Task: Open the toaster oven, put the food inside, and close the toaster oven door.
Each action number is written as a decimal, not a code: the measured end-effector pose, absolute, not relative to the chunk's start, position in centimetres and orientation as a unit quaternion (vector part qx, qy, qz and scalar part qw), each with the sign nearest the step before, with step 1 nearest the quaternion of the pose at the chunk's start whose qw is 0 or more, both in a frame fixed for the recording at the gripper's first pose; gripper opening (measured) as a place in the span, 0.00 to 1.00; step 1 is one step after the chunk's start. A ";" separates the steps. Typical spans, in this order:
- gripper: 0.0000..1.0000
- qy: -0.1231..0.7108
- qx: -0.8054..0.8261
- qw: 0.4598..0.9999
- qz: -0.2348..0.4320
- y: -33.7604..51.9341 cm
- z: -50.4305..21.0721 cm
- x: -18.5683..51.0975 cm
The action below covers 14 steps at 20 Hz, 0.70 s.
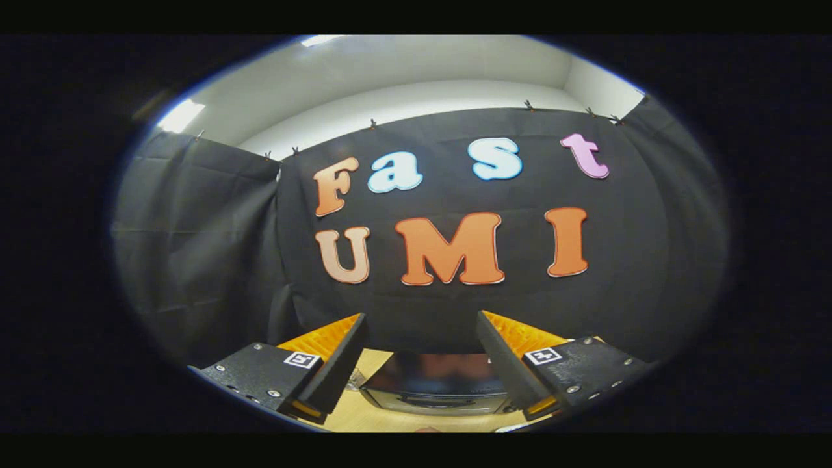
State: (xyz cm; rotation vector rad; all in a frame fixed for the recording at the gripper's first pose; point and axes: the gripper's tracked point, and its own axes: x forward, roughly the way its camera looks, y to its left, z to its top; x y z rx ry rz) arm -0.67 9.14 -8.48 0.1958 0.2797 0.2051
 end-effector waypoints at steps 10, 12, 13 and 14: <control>0.98 0.026 0.095 0.986 0.137 10.2 -0.3 -0.2; 0.98 0.002 0.078 0.988 0.136 9.9 0.6 0.0; 0.98 0.001 0.070 0.988 0.136 9.8 0.7 0.0; 0.98 0.002 0.063 0.989 0.136 9.8 0.6 -0.2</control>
